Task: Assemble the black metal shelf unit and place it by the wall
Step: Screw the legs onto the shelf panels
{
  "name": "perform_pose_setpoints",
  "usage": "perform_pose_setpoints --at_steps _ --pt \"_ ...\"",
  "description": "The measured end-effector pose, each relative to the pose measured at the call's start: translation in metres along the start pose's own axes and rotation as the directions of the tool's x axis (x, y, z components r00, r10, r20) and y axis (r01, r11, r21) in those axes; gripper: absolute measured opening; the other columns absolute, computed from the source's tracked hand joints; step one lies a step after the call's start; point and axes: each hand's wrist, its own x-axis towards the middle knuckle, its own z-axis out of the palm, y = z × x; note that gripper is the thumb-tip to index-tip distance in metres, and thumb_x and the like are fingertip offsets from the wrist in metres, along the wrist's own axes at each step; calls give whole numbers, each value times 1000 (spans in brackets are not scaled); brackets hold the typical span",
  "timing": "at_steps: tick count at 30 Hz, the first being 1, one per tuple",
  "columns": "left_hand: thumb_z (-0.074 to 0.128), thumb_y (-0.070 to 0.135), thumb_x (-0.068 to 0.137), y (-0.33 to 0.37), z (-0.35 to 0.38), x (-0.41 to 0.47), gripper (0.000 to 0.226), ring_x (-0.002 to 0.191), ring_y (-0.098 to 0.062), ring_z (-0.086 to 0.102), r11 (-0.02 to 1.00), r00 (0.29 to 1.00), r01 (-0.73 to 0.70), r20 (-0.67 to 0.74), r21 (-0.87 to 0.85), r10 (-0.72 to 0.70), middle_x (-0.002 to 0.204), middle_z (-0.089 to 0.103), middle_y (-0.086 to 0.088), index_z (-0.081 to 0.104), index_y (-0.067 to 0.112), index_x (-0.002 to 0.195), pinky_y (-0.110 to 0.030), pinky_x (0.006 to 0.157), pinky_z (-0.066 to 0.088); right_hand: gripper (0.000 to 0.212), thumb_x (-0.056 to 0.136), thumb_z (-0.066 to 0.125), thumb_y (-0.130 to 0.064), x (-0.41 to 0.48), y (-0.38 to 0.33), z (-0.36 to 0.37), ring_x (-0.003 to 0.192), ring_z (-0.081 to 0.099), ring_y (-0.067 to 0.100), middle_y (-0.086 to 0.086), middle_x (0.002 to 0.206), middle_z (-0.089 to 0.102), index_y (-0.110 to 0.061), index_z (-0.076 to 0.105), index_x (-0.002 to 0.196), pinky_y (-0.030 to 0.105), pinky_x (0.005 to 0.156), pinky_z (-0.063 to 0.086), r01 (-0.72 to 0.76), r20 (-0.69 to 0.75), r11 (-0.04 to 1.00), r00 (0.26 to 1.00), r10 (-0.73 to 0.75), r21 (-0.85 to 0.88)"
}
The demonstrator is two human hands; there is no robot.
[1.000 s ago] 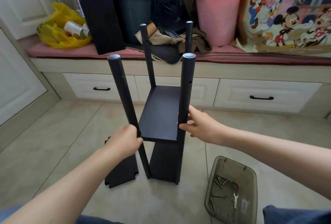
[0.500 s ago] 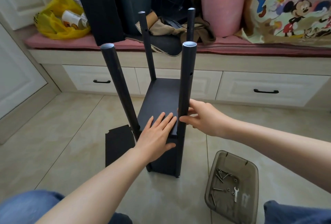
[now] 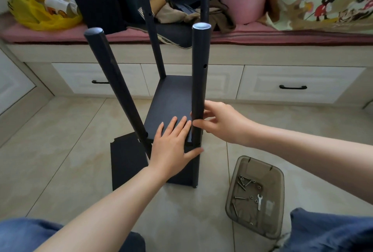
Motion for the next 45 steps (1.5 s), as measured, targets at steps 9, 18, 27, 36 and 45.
perform_pose_setpoints --at_steps 9,18,27,36,45 --pt "31 71 94 1 11 -3 79 154 -20 19 1000 992 -8 -125 27 12 163 30 4 34 24 157 -47 125 15 19 95 65 -27 -21 38 -11 97 67 9 -2 107 72 -22 65 113 29 86 56 -148 11 989 989 148 -21" --pt "30 67 93 6 18 -4 75 151 -23 28 997 980 18 -198 70 -4 157 43 2 49 20 149 -45 122 18 10 93 60 -20 -53 146 8 85 65 15 -3 93 71 -16 70 96 20 71 49 -358 316 806 785 534 -472" --pt "39 66 93 5 24 -3 69 151 -21 30 997 971 30 -238 65 -14 155 47 3 56 21 143 -43 122 18 14 97 50 -17 -62 239 75 75 71 23 11 98 75 -7 61 97 36 69 59 -555 367 617 502 783 -558" --pt "44 62 93 5 27 -3 63 149 -22 34 996 956 26 -294 80 -2 151 52 2 62 20 135 -44 122 22 45 98 48 -19 -98 289 144 122 56 34 20 135 56 -5 36 138 36 99 45 -664 224 624 590 776 -413" --pt "45 62 92 6 27 -3 64 149 -23 35 997 955 35 -298 75 -11 151 52 2 61 20 137 -45 122 22 37 95 47 -7 -100 290 152 124 55 31 16 136 56 -9 47 132 32 95 44 -613 194 649 642 741 -451"
